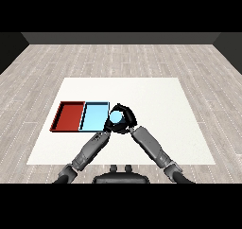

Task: Pick the blue can and put it in the blue box

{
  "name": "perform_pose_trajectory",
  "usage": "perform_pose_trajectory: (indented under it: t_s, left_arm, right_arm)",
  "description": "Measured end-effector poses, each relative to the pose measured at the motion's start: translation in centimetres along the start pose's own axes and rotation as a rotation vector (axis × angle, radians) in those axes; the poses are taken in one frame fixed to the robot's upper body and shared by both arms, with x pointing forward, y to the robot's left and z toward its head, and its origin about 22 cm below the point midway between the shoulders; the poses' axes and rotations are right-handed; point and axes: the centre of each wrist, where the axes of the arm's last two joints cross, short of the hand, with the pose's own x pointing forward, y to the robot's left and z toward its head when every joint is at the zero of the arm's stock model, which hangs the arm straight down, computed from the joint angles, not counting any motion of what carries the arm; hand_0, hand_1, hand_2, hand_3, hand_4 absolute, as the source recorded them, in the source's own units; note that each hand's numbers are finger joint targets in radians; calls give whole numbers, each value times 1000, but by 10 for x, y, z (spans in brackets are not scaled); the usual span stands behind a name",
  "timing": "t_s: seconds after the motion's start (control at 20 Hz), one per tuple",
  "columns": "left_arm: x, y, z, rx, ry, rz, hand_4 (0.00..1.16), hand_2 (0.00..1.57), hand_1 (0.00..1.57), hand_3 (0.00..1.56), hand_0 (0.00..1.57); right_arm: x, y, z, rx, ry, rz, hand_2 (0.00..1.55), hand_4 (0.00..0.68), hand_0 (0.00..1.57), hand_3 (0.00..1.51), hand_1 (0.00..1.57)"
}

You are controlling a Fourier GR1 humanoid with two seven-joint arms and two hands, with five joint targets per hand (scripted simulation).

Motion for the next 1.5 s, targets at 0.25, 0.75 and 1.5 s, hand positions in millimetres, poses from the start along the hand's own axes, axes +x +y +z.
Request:
perform_pose_trajectory:
  t_s: [0.25,0.75,1.5]
  left_arm:
    - [-2,5,1,28,-7,-137,125,574,393,88,393]
    - [-6,12,5,94,-24,-193,689,853,812,715,812]
    - [-13,9,11,124,16,-57,1097,1516,1571,1448,1571]
  right_arm:
    - [-2,10,-2,25,-2,8,1473,599,1478,1400,1478]
    - [-4,20,-2,45,-20,9,1453,602,1443,1393,1443]
    - [-2,20,2,17,23,-99,551,0,535,0,535]
